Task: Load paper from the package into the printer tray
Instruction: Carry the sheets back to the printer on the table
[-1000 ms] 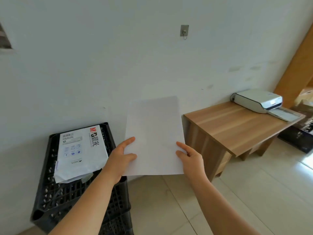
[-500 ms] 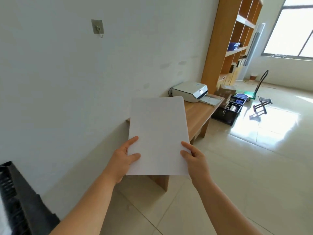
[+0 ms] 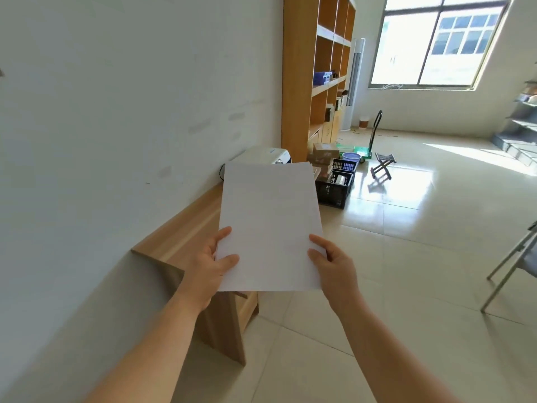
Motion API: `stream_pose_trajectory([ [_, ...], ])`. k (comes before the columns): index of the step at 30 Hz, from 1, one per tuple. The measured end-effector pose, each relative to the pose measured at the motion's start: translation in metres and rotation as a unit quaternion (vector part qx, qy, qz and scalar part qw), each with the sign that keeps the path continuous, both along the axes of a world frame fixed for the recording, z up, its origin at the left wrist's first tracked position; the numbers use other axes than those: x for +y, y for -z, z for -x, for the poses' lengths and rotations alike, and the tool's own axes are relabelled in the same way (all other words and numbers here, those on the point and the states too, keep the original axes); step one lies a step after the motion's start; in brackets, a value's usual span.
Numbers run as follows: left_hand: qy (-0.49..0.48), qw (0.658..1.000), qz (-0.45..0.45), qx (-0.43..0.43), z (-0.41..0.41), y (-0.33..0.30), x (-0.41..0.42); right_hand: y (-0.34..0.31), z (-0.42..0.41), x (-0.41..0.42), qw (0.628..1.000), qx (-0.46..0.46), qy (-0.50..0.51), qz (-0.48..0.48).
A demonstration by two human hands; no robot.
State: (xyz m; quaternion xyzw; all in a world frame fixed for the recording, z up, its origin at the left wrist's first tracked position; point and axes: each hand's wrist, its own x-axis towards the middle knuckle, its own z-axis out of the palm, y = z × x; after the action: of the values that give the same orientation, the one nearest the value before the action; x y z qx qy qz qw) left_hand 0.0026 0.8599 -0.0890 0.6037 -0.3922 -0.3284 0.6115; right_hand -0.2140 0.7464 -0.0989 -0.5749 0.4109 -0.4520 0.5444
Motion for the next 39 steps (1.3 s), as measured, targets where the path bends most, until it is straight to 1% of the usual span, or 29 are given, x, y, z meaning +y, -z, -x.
stream_pose_trajectory([
  [4, 0.024, 0.999, -0.007, -0.033, 0.000, 0.005, -0.076, 0.006, 0.004, -0.064, 1.000, 0.019, 0.023, 0.009],
  [5, 0.031, 0.999, -0.007, -0.027, -0.002, 0.008, -0.096, 0.009, 0.003, -0.082, 0.999, 0.019, 0.030, 0.008],
  [8, 0.056, 0.998, 0.002, 0.025, -0.012, 0.016, -0.159, 0.013, -0.004, -0.134, 0.998, 0.021, 0.057, 0.007],
  [10, 0.070, 0.997, 0.009, 0.037, -0.019, 0.017, -0.204, 0.011, -0.008, -0.168, 0.997, 0.023, 0.076, 0.007],
  [16, 0.111, 0.992, 0.022, 0.049, -0.022, 0.011, -0.322, 0.003, -0.006, -0.261, 0.992, 0.010, 0.128, -0.002],
  [22, 0.141, 0.989, 0.000, 0.040, -0.016, 0.014, -0.419, 0.010, 0.001, -0.350, 0.988, 0.003, 0.155, -0.018],
  [29, 0.134, 0.991, -0.015, 0.019, 0.004, 0.020, -0.547, 0.027, 0.018, -0.484, 0.988, 0.001, 0.155, -0.026],
  [32, 0.131, 0.991, -0.023, 0.024, 0.010, 0.020, -0.608, 0.026, 0.026, -0.547, 0.989, -0.002, 0.141, -0.041],
  [35, 0.124, 0.992, -0.034, 0.007, 0.014, 0.018, -0.661, 0.022, 0.029, -0.609, 0.992, -0.005, 0.121, -0.045],
  [39, 0.097, 0.995, -0.033, 0.006, 0.010, 0.020, -0.726, 0.024, 0.024, -0.685, 0.993, 0.011, 0.104, -0.047],
])
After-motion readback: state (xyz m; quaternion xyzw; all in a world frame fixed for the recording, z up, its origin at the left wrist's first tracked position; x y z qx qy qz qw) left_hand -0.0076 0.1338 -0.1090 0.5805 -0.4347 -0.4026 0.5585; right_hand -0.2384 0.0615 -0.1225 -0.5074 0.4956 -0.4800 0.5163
